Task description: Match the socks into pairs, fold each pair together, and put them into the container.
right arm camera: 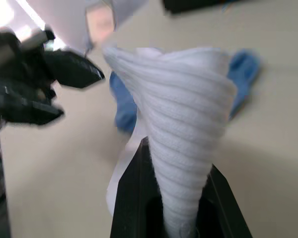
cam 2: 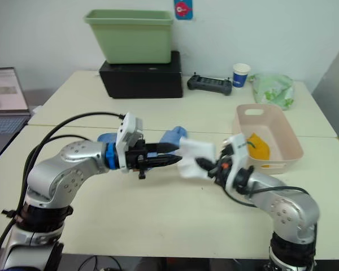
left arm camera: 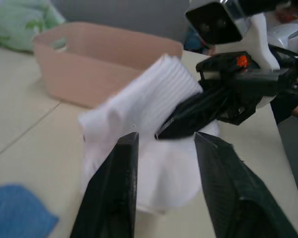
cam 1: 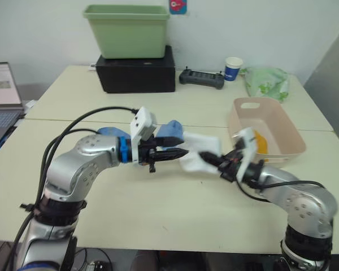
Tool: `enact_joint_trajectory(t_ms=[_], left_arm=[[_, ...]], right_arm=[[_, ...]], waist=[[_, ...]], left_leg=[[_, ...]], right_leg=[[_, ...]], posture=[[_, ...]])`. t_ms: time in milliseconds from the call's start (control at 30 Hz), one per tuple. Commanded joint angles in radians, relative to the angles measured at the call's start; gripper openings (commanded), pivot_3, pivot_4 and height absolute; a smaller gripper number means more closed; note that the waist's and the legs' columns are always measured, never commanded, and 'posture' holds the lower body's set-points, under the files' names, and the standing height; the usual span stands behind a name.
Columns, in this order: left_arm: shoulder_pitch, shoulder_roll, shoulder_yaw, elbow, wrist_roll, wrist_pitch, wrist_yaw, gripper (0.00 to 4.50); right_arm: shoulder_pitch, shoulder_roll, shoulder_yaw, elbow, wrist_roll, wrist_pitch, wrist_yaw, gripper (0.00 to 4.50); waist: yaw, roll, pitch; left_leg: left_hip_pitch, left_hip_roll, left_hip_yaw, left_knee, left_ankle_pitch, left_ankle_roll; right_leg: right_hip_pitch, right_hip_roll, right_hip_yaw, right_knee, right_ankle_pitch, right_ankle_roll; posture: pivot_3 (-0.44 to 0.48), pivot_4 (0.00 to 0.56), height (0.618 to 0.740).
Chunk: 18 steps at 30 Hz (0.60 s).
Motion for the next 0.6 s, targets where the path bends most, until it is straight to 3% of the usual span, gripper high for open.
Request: enact_joint_trajectory(t_ms=[33, 167, 233, 367, 500, 600], left_arm=[[-0.047, -0.006, -0.014, 0.029, 0.011, 0.019, 0.004, 3.11], [-0.125, -0.015, -0.029, 0.078, 0.024, 0.011, -0.013, 4.39], [-0.146, -0.024, -0.033, 0.093, 0.026, 0.003, -0.026, 4.47], [-0.161, -0.041, -0.055, 0.101, 0.041, -0.024, -0.053, 4.47], [-0.168, -0.062, -0.050, 0.095, 0.038, -0.018, -0.046, 4.47], [-0.173, -0.070, -0.045, 0.089, 0.038, -0.014, -0.041, 4.47]], right_arm=[[0.009, -0.023, -0.094, -0.074, 0.060, -0.033, -0.062, 0.00], [-0.035, -0.179, -0.178, -0.058, 0.013, -0.107, -0.080, 0.00], [-0.041, -0.333, -0.140, -0.001, -0.112, -0.197, -0.054, 0.00], [-0.001, -0.718, 0.147, 0.243, -0.531, -0.655, 0.122, 0.00], [-0.116, -0.808, 0.362, 0.504, -0.766, -0.951, 0.196, 0.00], [-0.250, -0.811, 0.526, 0.705, -0.979, -1.138, 0.203, 0.00]], waist=[[-0.011, 0.000, 0.000], [-0.010, 0.004, 0.003], [-0.009, 0.004, 0.003], [-0.009, 0.004, 0.004], [-0.016, 0.004, 0.004], [-0.018, 0.005, 0.005]], left_leg=[[0.001, 0.001, 0.000, -0.001, 0.000, 0.000], [0.001, 0.001, -0.001, -0.001, 0.000, 0.000], [0.001, 0.000, 0.000, -0.001, 0.000, 0.000], [0.001, -0.003, 0.004, -0.001, 0.000, 0.000], [0.001, -0.001, 0.004, -0.001, 0.000, 0.000], [0.001, -0.001, 0.004, 0.000, 0.000, 0.000]], right_leg=[[0.000, 0.001, 0.000, 0.000, 0.000, 0.000], [-0.001, 0.002, -0.001, 0.001, 0.000, -0.001], [0.000, 0.000, 0.000, 0.000, 0.000, 0.000], [0.000, -0.002, 0.002, -0.003, 0.000, 0.000], [0.001, -0.001, 0.002, -0.004, 0.000, 0.001], [0.000, -0.001, 0.003, -0.002, 0.000, 0.000]], posture=[[0.000, 0.150, 0.730], [0.000, 0.150, 0.730], [0.000, 0.150, 0.730], [0.000, 0.150, 0.730], [0.000, 0.150, 0.730], [0.000, 0.150, 0.730]])
